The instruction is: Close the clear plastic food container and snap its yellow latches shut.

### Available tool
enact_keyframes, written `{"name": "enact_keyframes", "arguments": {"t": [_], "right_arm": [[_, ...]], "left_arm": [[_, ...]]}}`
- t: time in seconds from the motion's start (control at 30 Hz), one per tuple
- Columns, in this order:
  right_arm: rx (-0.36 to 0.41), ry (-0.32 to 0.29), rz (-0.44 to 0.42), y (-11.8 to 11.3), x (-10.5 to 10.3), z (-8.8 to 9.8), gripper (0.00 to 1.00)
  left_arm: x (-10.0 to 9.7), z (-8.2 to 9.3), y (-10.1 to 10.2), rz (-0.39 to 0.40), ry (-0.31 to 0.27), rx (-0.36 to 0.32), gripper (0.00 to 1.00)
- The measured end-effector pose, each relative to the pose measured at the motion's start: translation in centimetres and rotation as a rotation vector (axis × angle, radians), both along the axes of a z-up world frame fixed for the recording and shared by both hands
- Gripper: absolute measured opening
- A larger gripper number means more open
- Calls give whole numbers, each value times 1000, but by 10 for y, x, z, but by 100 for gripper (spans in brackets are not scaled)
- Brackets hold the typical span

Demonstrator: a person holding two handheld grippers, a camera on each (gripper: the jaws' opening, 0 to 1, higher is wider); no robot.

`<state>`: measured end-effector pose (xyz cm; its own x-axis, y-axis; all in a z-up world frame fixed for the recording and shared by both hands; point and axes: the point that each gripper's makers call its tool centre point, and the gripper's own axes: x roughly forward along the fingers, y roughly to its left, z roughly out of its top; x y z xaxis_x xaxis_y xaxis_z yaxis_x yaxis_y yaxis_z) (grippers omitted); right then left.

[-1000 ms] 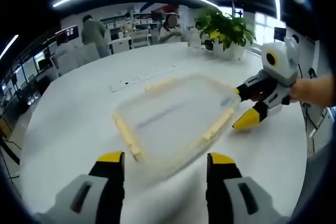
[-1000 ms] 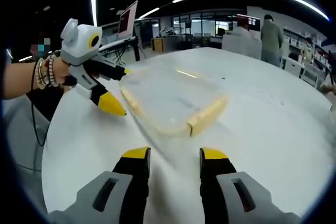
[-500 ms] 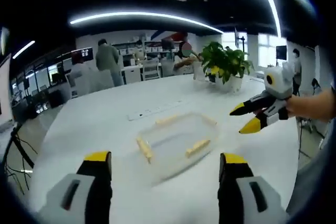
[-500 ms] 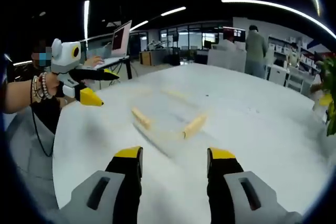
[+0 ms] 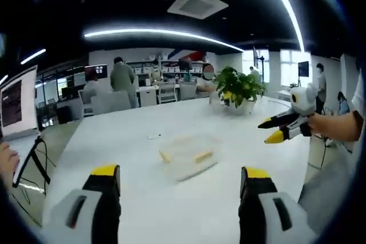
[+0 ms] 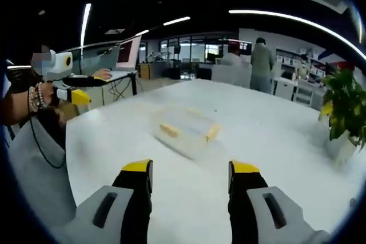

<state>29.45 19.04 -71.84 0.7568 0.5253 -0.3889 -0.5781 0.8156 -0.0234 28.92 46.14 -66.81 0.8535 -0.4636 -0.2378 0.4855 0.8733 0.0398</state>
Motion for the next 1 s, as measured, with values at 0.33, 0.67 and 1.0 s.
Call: {"name": "enact_keyframes", "arguments": {"t": [0.33,0.67,1.0], "right_arm": [[76,-19,-126,-11,-65,13,50],[64,-44,-270,-28,-104,7,47],[38,-100,-312,-23,-112,23,50]], "left_arm": [[-55,3,31,52,-63,-32,83],[-97,-15,48,69,-30,-35,82],[-110,-24,45,112,16,-142,76]]}}
